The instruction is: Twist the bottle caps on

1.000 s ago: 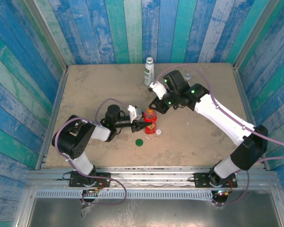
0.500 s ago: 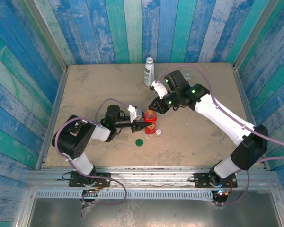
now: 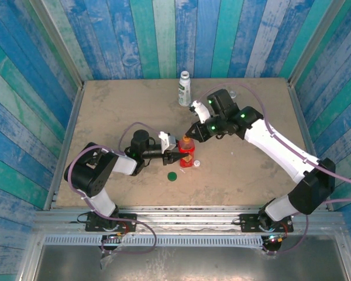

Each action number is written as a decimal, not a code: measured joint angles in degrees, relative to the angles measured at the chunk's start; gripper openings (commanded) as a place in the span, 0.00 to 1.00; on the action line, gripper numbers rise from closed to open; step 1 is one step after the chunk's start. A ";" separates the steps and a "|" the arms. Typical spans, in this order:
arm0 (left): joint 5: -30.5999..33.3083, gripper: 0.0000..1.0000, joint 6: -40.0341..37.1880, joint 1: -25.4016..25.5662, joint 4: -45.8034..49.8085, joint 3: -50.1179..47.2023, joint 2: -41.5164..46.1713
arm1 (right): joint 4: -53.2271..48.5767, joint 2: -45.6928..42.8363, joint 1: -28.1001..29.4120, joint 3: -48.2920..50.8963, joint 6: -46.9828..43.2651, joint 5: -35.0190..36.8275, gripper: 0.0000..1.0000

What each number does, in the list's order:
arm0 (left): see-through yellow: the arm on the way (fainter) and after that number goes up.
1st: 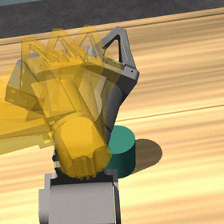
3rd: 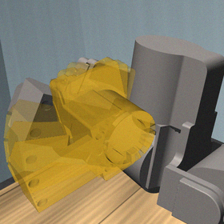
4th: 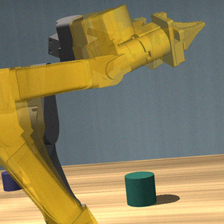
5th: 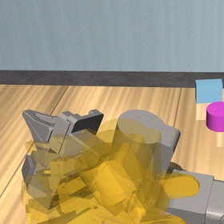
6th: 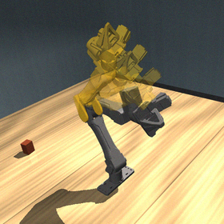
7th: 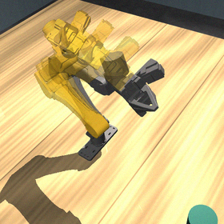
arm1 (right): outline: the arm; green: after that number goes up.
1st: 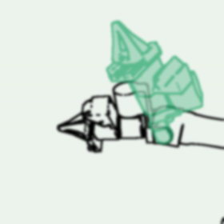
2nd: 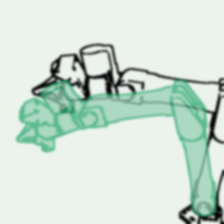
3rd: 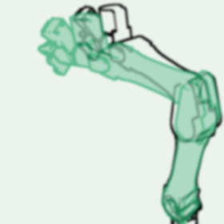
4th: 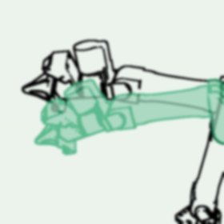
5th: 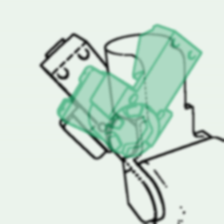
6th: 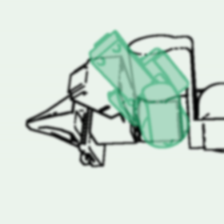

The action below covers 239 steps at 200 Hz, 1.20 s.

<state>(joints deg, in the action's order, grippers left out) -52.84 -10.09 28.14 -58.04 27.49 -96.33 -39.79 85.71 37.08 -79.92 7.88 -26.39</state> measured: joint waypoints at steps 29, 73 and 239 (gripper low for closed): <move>-0.02 0.49 0.02 0.04 0.04 0.00 0.00 | -0.72 -0.39 -0.02 0.07 0.61 0.46 0.19; -0.02 0.49 0.31 0.04 0.11 0.00 0.00 | -2.16 -0.50 0.02 -0.33 1.64 2.08 0.31; 0.00 0.48 0.46 0.04 0.11 0.02 0.00 | -0.63 1.18 -0.07 -1.51 1.14 0.68 0.13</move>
<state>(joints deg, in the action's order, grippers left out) -52.84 -9.63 28.18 -57.93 27.51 -96.33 -40.42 86.89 37.01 -81.43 9.02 -25.71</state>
